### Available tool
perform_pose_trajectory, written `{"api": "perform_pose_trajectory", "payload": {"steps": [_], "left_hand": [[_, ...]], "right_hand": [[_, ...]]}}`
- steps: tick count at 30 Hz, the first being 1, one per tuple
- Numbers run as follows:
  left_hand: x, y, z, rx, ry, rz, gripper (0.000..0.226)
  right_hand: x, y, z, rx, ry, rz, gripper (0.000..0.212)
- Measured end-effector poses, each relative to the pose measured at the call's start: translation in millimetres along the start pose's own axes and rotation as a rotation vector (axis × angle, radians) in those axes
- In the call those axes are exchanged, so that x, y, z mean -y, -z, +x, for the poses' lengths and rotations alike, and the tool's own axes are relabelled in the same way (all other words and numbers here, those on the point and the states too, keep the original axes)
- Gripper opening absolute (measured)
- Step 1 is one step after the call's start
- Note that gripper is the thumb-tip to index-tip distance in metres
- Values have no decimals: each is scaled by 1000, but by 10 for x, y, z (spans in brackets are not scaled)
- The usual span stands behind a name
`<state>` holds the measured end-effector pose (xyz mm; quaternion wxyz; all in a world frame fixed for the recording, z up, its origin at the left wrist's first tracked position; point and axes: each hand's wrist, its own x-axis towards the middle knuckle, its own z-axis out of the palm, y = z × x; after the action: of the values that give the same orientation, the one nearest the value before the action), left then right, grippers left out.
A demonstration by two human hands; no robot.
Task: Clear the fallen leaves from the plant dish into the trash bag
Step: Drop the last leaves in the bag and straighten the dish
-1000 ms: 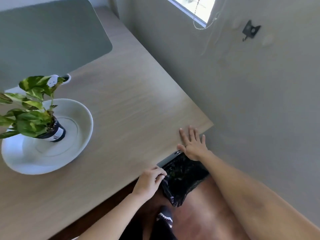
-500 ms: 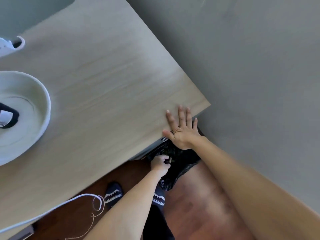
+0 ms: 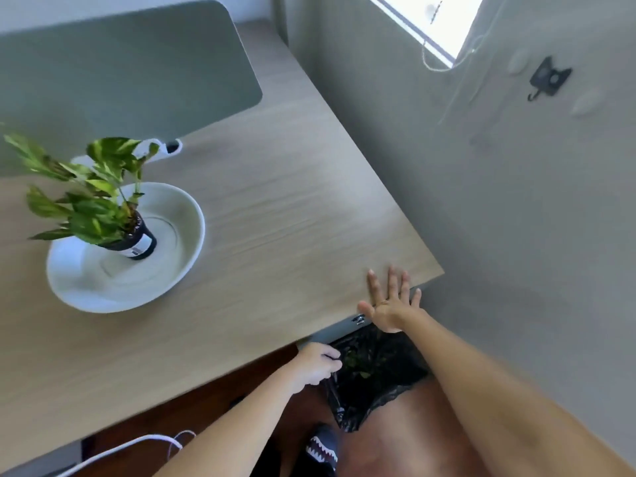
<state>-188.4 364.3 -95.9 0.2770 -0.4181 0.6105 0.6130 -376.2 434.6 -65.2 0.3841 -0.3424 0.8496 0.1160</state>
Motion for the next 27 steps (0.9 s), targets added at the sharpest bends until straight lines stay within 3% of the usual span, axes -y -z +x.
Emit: {"api": "perform_pose_trajectory", "payload": {"steps": [4, 6, 9, 13, 15, 18, 22, 27], "left_hand": [[105, 493, -496, -44, -50, -144, 26], [261, 835, -676, -141, -40, -251, 10], [565, 1432, -927, -378, -10, -546, 6], [914, 2156, -1207, -639, 37, -1078, 35], [1034, 2454, -1272, -699, 36, -1223, 49], [1092, 2787, -1315, -637, -19, -1285, 60], [1134, 3174, -1314, -568, -43, -1260, 62], [1132, 3619, -1255, -512, -70, -1229, 64]], "right_hand": [[251, 74, -12, -61, -136, -43, 72], [519, 175, -37, -138, -162, -71, 58], [1124, 318, -51, -183, -59, -112, 48], [2098, 348, -96, -137, 86, 48, 45], [2560, 348, -145, -109, 179, 172, 48], [3156, 397, -205, -67, 233, 382, 52], [3773, 488, -105, -87, 115, 698, 47], [4114, 626, 107, -86, 10, 808, 32]]}}
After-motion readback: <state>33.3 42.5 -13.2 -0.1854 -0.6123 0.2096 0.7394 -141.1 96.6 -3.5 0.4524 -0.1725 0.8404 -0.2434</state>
